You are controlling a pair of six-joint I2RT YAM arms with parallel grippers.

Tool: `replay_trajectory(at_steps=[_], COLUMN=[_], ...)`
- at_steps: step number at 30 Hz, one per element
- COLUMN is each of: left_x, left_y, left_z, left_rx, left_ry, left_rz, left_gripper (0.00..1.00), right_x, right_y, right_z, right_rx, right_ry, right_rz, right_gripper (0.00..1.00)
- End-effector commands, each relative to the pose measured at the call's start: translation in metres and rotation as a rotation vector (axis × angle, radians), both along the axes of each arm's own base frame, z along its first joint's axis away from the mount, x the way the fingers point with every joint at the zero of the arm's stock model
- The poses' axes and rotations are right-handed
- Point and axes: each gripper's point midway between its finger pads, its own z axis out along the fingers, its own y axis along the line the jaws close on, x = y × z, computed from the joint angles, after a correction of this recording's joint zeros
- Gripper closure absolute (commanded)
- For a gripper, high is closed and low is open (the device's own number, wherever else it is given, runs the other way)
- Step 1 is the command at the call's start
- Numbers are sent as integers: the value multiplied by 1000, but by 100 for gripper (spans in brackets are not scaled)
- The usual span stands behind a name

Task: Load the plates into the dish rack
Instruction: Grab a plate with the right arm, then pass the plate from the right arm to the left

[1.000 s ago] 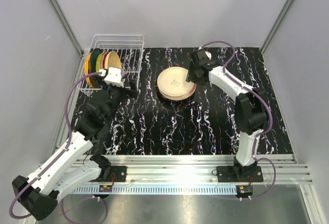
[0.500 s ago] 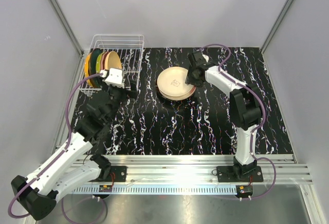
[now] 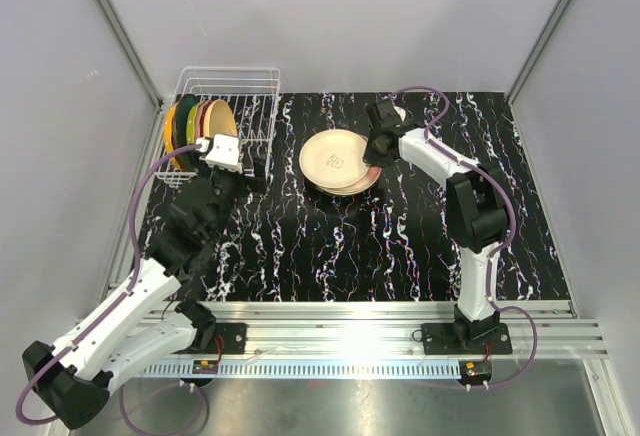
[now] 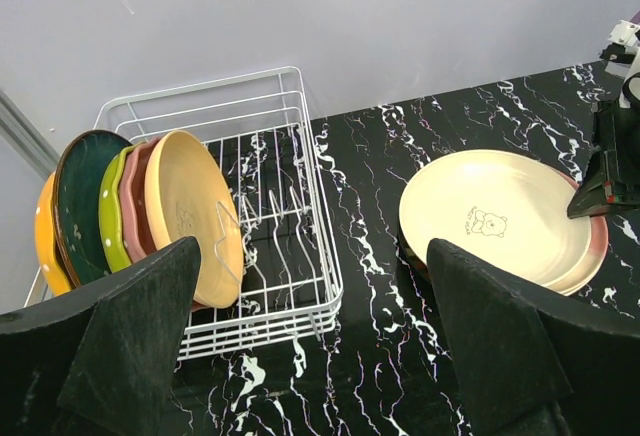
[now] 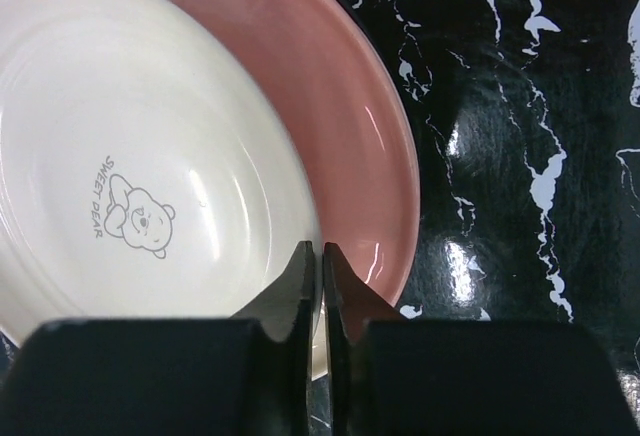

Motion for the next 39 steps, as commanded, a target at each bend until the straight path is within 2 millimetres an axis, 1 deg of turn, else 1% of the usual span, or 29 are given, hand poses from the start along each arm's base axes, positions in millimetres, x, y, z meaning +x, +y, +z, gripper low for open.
replay_trajectory(at_steps=[1,3,5,7,8,10,11,13,14,15,16,17,18,19,20,21,22,23,24,25,26,28,29,30,31,32,33,34,39], left_x=[0,1,1,2,2,3,3,5,5,5,6,7,8,8,8,8,8,7,7,7,7,10,8,11,15,10,14,15,5], left_y=[3,3,3,2,2,2,3,2,1,0,0,0,-1,-3,-6,-8,-11,-17,-22,-26,-32,-35,-45,-50,-47,-61,-64,-67,-97], left_z=[16,15,15,14,13,12,11,9,8,6,5,4,3,2,1,0,1,0,1,0,-1,-2,-1,-5,-4,-7,-16,-19,-26], left_rx=[-28,-24,-22,-21,-22,-17,-14,-12,-15,-15,-18,-38,-45,-51,-79,-97,-111,-143,-156,-172,-203,-264,-291,-315,-349,-395,-403,-399,-424], left_ry=[-62,-63,-62,-59,-60,-58,-57,-50,-47,-43,-38,-26,-18,-11,0,6,10,22,28,39,61,106,125,153,163,210,255,274,349], left_rz=[15,20,20,19,19,23,25,28,26,23,26,29,31,26,17,9,-5,-40,-64,-85,-124,-150,-214,-239,-248,-334,-344,-354,-521], left_gripper=[1,1,1,1,1,1,1,1,1,1,1,1,1,1,1,1,1,1,1,1,1,1,1,1,1,1,1,1,1], right_x=[9,9,8,8,7,5,4,-1,-2,-4,-10,-11,-14,-24,-26,-36,-40,-42,-45,-54,-57,-67,-71,-75,-82,-86,-90,-96,-111], right_y=[11,14,18,20,22,24,25,25,27,27,25,25,24,25,27,25,25,27,28,27,31,32,35,37,37,38,40,43,47], right_z=[35,46,58,64,72,76,85,85,96,99,93,106,107,97,112,99,102,120,123,113,131,138,141,144,146,147,157,158,171], right_rx=[74,100,132,157,177,199,217,233,258,268,278,305,315,343,382,387,423,476,503,518,555,573,576,582,590,592,611,617,591], right_ry=[-79,-98,-114,-120,-134,-137,-154,-148,-174,-180,-165,-202,-209,-178,-219,-196,-202,-256,-271,-257,-312,-347,-361,-374,-385,-395,-439,-438,-509], right_rz=[8,13,16,6,11,5,7,1,3,1,-14,-18,-27,-32,-32,-41,-63,-56,-56,-64,-45,-32,-21,-15,-12,-12,-5,6,46], right_gripper=[94,100,100,100,100,100,100,100,100,100,100,100,100,100,100,100,100,100,100,100,100,100,100,100,100,100,100,100,100])
